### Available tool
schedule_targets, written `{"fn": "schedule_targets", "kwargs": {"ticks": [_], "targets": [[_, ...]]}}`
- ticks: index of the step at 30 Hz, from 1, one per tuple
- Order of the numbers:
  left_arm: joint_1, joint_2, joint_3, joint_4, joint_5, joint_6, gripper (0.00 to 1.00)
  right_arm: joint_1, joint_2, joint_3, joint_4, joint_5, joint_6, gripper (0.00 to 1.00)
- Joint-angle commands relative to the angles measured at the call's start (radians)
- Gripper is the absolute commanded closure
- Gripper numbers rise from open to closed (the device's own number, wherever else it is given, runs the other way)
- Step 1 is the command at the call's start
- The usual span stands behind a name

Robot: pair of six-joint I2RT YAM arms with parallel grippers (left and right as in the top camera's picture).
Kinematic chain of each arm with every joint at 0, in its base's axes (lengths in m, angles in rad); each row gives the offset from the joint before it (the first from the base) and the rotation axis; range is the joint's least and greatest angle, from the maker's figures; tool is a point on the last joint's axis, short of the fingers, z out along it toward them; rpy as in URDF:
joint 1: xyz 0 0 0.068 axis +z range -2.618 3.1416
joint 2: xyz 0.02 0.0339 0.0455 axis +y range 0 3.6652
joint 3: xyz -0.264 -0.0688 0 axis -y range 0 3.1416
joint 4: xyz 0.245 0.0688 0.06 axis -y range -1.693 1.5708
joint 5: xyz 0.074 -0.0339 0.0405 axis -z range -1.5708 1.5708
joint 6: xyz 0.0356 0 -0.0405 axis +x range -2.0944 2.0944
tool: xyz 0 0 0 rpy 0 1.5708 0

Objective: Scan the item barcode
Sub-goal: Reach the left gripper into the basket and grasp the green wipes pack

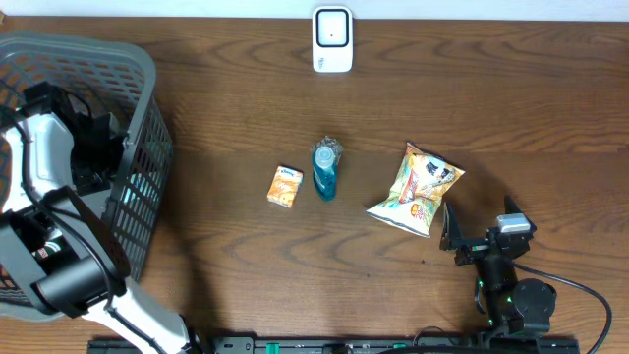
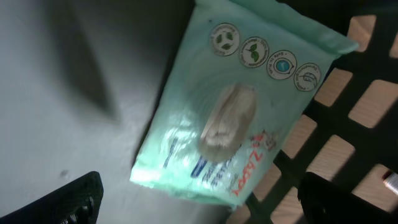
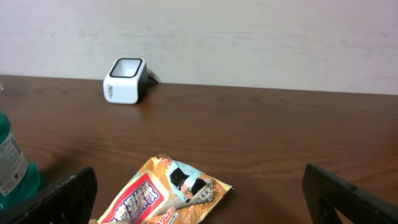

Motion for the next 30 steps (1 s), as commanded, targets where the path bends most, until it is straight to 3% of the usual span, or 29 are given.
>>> {"fn": "schedule_targets", "kwargs": {"ticks": [1,14,23,30], "targets": [[-0.002,0.034,-0.004,0.019,0.049,0.072,0.02,0.007,-0.005,-0.001,-0.004,0.000,0.000,0.01],[-0.001,0.111,-0.004,0.094,0.025,0.046,0.02,0.007,-0.005,-0.001,-0.004,0.000,0.000,0.01],[0.027,0.112,-0.004,0.115,-0.436,-0.586,0.02,0.007,-0.005,-0.001,-0.004,0.000,0.000,0.01],[0.040,0.096,-0.004,0.102,-0.430,-0.614,0.02,0.007,-0.005,-0.001,-0.004,0.000,0.000,0.01]]}}
